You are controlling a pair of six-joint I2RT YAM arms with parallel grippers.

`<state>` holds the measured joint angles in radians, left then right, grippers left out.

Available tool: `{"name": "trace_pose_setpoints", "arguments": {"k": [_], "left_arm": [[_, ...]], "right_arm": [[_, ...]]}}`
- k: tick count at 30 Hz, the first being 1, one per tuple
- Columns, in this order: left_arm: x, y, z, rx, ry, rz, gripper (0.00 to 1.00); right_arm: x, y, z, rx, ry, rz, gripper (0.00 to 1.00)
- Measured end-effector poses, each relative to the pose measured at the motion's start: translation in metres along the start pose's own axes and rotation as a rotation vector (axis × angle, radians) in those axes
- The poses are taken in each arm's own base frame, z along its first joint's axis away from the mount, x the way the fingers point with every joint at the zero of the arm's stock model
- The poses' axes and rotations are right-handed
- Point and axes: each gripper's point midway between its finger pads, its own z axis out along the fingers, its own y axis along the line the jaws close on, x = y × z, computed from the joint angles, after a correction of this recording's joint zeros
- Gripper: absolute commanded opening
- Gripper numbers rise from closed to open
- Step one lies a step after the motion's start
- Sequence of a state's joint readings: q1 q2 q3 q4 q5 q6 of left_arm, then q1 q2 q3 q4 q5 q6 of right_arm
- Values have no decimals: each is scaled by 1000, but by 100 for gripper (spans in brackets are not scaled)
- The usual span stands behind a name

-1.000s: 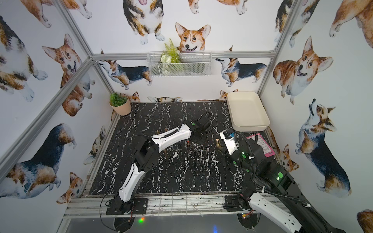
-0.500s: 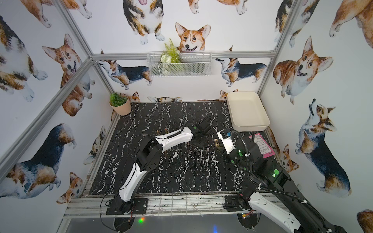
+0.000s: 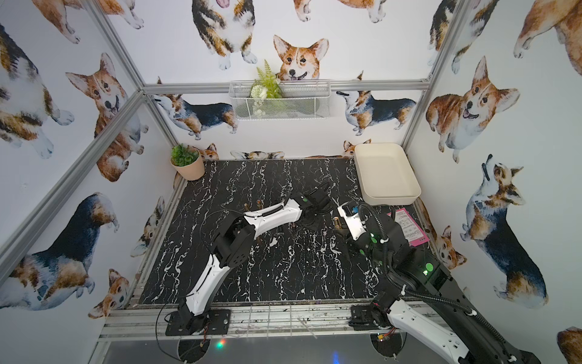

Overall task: Open the lipstick cap
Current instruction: Place the cover at the center of the board, then place the lipstick at the center of the board.

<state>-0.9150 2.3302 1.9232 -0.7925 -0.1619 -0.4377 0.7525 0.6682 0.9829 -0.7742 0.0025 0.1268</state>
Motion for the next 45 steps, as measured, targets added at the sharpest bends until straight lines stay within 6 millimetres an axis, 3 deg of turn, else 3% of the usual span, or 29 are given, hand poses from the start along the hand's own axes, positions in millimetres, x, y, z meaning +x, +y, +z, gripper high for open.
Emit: {"name": "trace_pose_setpoints", "arguments": {"k": [2,9,19,24,27,30,36,40,45], "left_arm": [[0,0,0,0,0,0,27],[1,0,0,-2,4,-2,46],[-7,-1,-10,1,-10,-4,53],[-40,-8,-45,63,-75,-31,53],[-46,2,-60,104,-62,-74,53],[-48,16,-82,151,-50,-122,51],[-45,26,-152,331,-56,-180,51],[-39,35,-188,421,-59,-207,51],[-29,20,-237,573,-72,-179,52]], "right_arm": [[0,0,1,0,2,-1,3],[1,0,2,1,8,-2,3],[1,0,2,2,7,-16,3],[-1,-2,-2,9,-8,-16,3],[-2,-2,-2,13,-16,-16,3],[-2,-2,0,14,-14,-16,3],[2,-3,15,19,22,-20,3],[-3,-2,21,16,10,-23,3],[-4,1,38,0,39,-24,3]]}}
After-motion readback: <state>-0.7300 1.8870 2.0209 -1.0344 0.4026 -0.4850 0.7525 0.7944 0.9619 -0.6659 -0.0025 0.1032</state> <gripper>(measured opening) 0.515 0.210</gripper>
